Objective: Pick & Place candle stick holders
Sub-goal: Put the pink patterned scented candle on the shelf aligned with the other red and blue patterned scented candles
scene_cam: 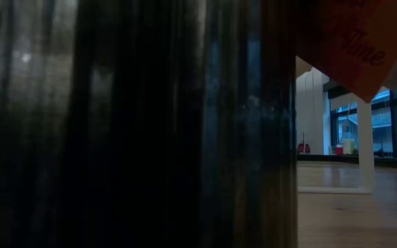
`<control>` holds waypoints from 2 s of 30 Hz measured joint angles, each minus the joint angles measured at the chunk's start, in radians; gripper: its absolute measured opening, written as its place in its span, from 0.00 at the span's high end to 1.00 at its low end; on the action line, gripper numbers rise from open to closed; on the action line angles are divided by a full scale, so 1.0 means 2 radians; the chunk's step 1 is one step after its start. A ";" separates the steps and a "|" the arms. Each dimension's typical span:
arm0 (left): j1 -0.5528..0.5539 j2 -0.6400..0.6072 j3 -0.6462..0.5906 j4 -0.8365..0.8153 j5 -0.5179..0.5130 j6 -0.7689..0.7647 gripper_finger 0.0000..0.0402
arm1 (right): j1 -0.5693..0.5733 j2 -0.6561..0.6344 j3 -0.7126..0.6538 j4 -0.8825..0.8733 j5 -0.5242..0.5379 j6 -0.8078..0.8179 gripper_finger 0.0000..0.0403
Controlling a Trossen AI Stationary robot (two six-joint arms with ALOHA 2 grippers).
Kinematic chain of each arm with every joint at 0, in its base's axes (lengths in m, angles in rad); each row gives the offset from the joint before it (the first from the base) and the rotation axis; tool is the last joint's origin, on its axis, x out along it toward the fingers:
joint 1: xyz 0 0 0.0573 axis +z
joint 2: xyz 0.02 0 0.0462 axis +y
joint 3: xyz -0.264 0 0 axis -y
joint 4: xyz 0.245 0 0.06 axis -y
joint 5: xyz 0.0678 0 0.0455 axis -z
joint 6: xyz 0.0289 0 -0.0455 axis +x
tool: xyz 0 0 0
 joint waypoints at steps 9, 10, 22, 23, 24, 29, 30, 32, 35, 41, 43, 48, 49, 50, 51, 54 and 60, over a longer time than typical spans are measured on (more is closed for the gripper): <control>0.002 0.000 0.000 0.034 0.014 -0.002 0.77 | 0.042 -0.227 -0.169 0.248 0.066 -0.086 0.03; 0.001 0.000 0.000 0.036 0.025 0.001 0.77 | 0.042 -0.249 -0.194 0.300 0.049 -0.116 0.03; -0.038 0.038 0.001 0.334 0.171 0.029 0.78 | 0.040 -0.308 -0.318 0.526 0.001 -0.222 0.03; -0.045 0.047 0.001 0.339 0.140 0.013 0.78 | 0.040 -0.308 -0.318 0.527 -0.007 -0.222 0.03; -0.051 0.056 0.001 0.334 0.104 -0.008 0.79 | 0.040 -0.308 -0.318 0.527 -0.016 -0.224 0.03; -0.065 0.105 0.001 0.237 0.004 -0.209 0.81 | 0.040 -0.309 -0.318 0.530 -0.059 -0.231 0.03; -0.065 0.114 0.001 0.220 0.011 -0.238 0.81 | 0.040 -0.309 -0.318 0.530 -0.070 -0.232 0.03; -0.057 0.134 0.012 0.163 0.057 -0.279 0.81 | 0.040 -0.309 -0.318 0.530 -0.100 -0.239 0.03; -0.042 0.170 0.048 0.061 0.140 -0.291 0.81 | 0.040 -0.309 -0.318 0.529 -0.136 -0.255 0.03; -0.009 0.222 0.110 -0.094 0.270 -0.297 0.84 | 0.041 -0.309 -0.318 0.528 -0.151 -0.265 0.03; 0.003 0.225 0.108 -0.096 0.321 -0.288 0.82 | 0.041 -0.309 -0.318 0.528 -0.154 -0.271 0.03; 0.029 0.227 0.107 -0.088 0.331 -0.314 0.69 | 0.040 -0.309 -0.318 0.539 -0.161 -0.288 0.03; 0.033 0.227 0.107 -0.089 0.325 -0.324 0.66 | 0.040 -0.309 -0.318 0.541 -0.162 -0.289 0.03; 0.037 0.227 0.107 -0.087 0.320 -0.336 0.62 | 0.041 -0.309 -0.318 0.542 -0.162 -0.291 0.03; 0.041 0.227 0.107 -0.087 0.317 -0.347 0.57 | 0.041 -0.309 -0.318 0.543 -0.164 -0.291 0.03; 0.049 0.227 0.107 -0.088 0.316 -0.373 0.44 | 0.047 -0.309 -0.318 0.547 -0.165 -0.295 0.03; 0.051 0.226 0.061 -0.084 0.375 -0.421 0.21 | 0.053 -0.309 -0.318 0.565 -0.165 -0.312 0.03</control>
